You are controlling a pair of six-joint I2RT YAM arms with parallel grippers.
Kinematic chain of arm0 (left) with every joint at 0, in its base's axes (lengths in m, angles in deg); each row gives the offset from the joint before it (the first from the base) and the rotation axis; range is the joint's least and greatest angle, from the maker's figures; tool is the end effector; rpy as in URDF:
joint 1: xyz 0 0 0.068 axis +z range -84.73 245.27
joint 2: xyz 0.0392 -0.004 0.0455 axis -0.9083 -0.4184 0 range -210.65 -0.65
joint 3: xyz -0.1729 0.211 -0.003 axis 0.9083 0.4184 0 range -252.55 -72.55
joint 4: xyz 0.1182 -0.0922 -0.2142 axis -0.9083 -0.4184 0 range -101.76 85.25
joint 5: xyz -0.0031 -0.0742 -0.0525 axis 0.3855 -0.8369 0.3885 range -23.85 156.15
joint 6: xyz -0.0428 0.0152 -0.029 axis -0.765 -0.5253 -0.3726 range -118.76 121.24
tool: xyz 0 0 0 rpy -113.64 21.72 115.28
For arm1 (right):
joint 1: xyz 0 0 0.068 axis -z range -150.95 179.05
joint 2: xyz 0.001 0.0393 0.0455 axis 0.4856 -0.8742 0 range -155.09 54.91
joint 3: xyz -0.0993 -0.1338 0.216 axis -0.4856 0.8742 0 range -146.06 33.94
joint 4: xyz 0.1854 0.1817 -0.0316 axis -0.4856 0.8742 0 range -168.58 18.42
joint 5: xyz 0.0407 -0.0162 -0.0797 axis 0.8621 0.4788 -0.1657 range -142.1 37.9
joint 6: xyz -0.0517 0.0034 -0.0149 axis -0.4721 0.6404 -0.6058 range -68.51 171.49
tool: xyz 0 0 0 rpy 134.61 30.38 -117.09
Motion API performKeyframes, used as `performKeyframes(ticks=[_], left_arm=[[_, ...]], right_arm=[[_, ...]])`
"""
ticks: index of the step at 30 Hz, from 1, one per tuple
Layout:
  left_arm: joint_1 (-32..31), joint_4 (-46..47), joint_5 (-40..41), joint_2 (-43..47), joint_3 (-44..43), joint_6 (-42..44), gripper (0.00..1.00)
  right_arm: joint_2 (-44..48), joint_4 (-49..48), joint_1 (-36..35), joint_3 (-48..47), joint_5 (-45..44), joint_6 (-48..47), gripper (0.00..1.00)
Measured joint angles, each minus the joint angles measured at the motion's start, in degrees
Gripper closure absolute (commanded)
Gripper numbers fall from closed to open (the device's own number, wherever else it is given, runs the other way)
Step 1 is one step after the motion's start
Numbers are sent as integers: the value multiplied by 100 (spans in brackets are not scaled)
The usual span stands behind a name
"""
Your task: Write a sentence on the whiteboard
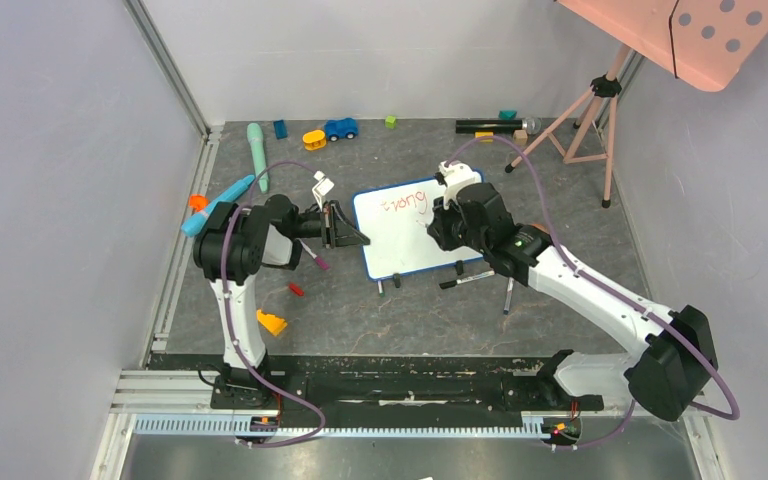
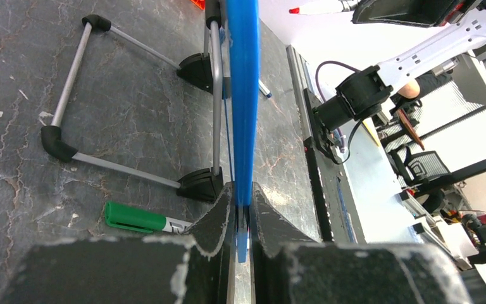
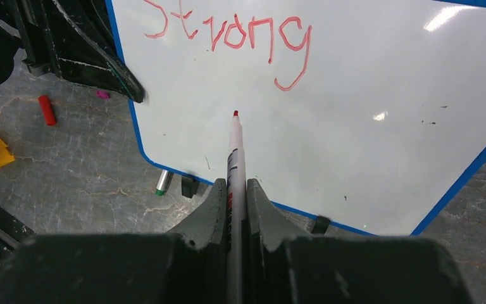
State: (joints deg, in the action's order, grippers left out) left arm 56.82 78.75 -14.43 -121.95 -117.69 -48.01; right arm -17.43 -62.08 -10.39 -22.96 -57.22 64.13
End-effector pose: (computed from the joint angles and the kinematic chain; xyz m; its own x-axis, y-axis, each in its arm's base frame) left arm 0.3444 -0.0865 0.1258 -0.6689 -0.0261 -0.7429 0.7432 -0.0024 -0.6691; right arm 0.2221 0.1786 0.2999 -0.5242 -0.1489 -0.8385 -0.4709 0.8711 0.1397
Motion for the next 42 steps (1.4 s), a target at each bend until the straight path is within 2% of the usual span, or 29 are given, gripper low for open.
performKeyframes(ticks=[13,16,23,26,42], left_arm=[[42,-516,144,245,188,275,96],[50,-511,166,282,243,278,87],[50,-492,160,282,243,267,80],[50,-492,136,282,247,258,69],[50,-319,92,282,302,175,63]], right_arm=[[-160,-118,-92,-101,42,-48,100],[-175,-157,-122,-107,37,-66,100],[-157,-232,-129,-107,17,-70,100],[-131,-234,-129,-107,13,-70,100],[-83,-267,-129,-107,15,-96,100]])
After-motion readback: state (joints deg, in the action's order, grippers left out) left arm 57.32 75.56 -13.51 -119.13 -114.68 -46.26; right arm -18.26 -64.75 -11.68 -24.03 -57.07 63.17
